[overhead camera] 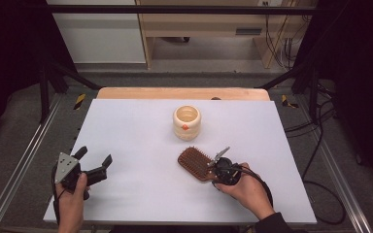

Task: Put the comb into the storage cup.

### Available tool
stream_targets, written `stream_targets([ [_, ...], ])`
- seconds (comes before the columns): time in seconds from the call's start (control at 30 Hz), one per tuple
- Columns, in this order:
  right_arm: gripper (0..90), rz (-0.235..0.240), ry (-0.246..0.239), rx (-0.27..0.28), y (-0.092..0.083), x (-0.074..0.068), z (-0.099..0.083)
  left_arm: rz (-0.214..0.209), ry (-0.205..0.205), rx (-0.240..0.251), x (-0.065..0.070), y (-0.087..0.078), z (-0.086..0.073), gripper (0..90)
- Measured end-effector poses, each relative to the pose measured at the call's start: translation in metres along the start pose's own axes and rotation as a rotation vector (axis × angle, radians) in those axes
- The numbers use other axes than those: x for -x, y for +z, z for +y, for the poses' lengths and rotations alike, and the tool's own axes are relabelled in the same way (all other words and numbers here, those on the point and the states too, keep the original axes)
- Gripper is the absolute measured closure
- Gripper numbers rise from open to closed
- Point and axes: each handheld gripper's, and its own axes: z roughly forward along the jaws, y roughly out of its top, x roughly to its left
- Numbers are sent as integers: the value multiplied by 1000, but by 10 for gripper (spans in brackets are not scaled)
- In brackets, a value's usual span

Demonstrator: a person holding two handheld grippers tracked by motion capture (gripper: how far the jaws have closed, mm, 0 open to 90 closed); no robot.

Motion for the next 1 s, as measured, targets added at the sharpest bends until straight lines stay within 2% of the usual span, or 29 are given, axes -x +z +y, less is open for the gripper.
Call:
stream_targets([
  [0.27, 714, -8, 0, -31, 1, -3, 5, -8, 4, -3, 2, 1, 0, 39],
  [0.33, 722, -4, 17, -34, 1, -2, 5, -10, 4, -3, 3, 1, 0, 39],
  [0.5, 727, 17, 32, 2, -1, 1, 0, -15, -3, -2, 3, 0, 1, 40],
  [0.67, 726, 18, 18, 74, -7, 4, -4, -23, 5, -1, 7, 1, 3, 41],
  [0.77, 727, 1, 2, 65, -5, 3, -3, -38, 13, -7, 11, 2, 3, 41],
  [1.0, 726, 21, 15, 46, -3, 5, -2, -44, 20, -11, 14, 2, 2, 41],
])
